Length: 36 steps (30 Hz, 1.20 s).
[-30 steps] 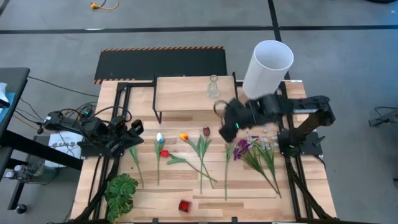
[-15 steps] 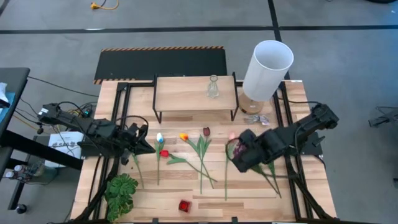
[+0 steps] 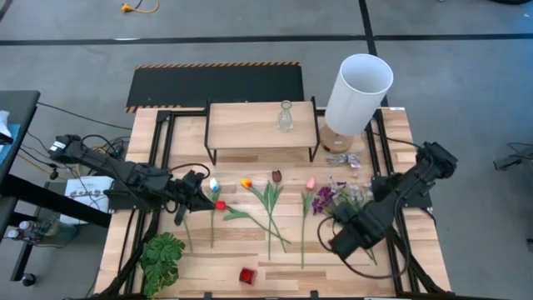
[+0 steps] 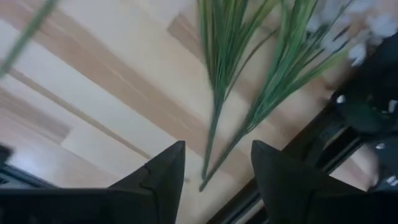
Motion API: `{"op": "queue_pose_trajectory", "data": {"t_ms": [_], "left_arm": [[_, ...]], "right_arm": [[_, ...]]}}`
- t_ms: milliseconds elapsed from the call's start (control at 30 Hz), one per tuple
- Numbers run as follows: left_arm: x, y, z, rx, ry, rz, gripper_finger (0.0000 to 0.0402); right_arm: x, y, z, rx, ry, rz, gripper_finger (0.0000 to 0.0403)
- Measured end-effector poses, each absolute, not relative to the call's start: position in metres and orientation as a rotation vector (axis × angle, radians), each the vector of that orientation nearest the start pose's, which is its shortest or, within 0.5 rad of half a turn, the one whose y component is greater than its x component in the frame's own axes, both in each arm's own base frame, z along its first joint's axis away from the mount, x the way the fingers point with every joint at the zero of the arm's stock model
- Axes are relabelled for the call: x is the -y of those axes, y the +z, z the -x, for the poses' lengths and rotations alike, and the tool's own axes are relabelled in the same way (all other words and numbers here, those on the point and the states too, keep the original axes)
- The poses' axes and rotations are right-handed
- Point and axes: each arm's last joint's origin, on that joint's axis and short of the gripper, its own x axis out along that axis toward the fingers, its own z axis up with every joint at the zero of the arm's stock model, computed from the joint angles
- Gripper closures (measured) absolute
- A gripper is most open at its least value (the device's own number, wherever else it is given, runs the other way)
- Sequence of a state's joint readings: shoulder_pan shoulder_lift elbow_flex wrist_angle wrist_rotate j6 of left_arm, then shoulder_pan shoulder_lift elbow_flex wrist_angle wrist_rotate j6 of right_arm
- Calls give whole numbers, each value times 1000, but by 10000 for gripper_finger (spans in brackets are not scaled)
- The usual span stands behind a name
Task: Pick and place flowers into a vace then onto a shelf
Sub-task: Put the purple flowers into the transparent vase on the shelf
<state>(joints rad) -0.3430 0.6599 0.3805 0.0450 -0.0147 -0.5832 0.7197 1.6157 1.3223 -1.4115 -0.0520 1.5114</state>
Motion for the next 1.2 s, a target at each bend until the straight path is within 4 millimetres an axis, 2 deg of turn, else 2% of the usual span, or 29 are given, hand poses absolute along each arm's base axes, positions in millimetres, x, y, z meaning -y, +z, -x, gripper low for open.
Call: {"op": "queue_pose_trajectory", "data": {"t_ms": [200, 333, 400, 600, 800, 1000, 1200], "left_arm": [[56, 230, -155, -327, -231, 527, 401], [56, 229, -155, -330, -228, 536, 401], [56, 230, -154, -329, -228, 539, 401], [56, 230, -154, -329, -231, 541, 401], [56, 230, -154, -333, -236, 551, 401], [56, 230, -154, -336, -237, 565, 401], [57, 230, -154, -341, -242, 583, 401]], "right_arm": [[-190, 216, -195, -1606, -638, -623, 241], [-182, 193, -191, -1594, -704, -645, 247], [-177, 187, -189, -1585, -746, -634, 248], [-174, 170, -190, -1563, -701, -662, 245], [-166, 156, -183, -1573, -741, -654, 244], [-162, 137, -177, -1582, -707, -690, 244], [-159, 130, -174, -1572, -696, -717, 244]]}}
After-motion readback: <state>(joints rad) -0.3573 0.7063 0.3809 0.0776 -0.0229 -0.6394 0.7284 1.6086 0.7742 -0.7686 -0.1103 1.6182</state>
